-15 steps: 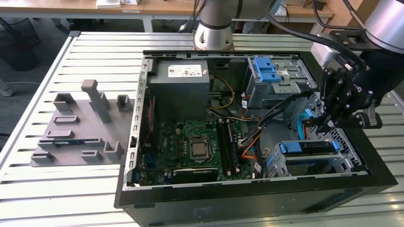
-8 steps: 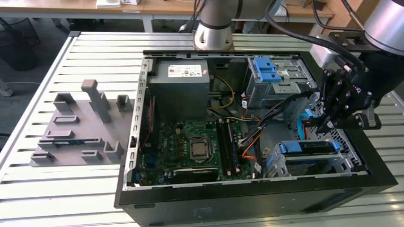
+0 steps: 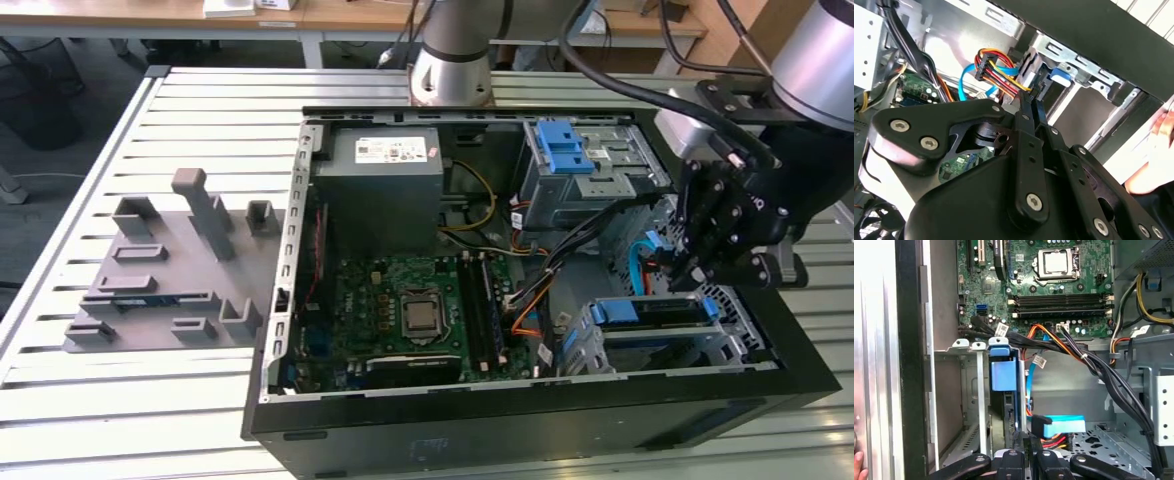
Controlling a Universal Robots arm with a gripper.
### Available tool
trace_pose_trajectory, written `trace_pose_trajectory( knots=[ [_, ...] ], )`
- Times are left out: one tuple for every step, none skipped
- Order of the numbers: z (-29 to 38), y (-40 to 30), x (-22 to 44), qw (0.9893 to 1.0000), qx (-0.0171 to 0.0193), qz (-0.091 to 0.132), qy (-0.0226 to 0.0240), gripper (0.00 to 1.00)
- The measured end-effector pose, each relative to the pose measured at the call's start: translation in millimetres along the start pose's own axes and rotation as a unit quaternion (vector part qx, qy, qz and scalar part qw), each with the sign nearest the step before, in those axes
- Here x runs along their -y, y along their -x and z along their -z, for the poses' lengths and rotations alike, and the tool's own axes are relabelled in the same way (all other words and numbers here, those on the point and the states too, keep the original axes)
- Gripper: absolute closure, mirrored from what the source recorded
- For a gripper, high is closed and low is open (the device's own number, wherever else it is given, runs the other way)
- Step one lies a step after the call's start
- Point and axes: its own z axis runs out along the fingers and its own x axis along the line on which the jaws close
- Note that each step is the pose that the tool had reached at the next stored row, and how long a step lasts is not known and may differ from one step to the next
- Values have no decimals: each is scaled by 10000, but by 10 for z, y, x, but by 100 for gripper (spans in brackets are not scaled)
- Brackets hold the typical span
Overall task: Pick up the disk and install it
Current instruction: 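Insert the first disk wire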
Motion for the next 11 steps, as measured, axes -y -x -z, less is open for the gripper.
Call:
trace_pose_trajectory(
  knots=[
    [-9,-5,-7,10000,1,0,0,84],
    [-17,-7,-10,10000,1,1,0,84],
    [-22,-7,-10,10000,0,3,0,84],
    [-26,-8,-10,10000,-1,5,0,84],
    [-32,-10,-10,10000,-1,6,1,84],
    [-37,-18,-10,10000,-1,7,1,84],
    [-44,-27,-10,10000,0,8,2,84],
    [-52,-40,-10,10000,0,8,2,84],
    [-58,-53,-9,10000,-1,10,2,84],
    [-67,-60,-9,10000,1,10,2,84],
    [-73,-60,-9,10000,1,11,2,84]
  ],
)
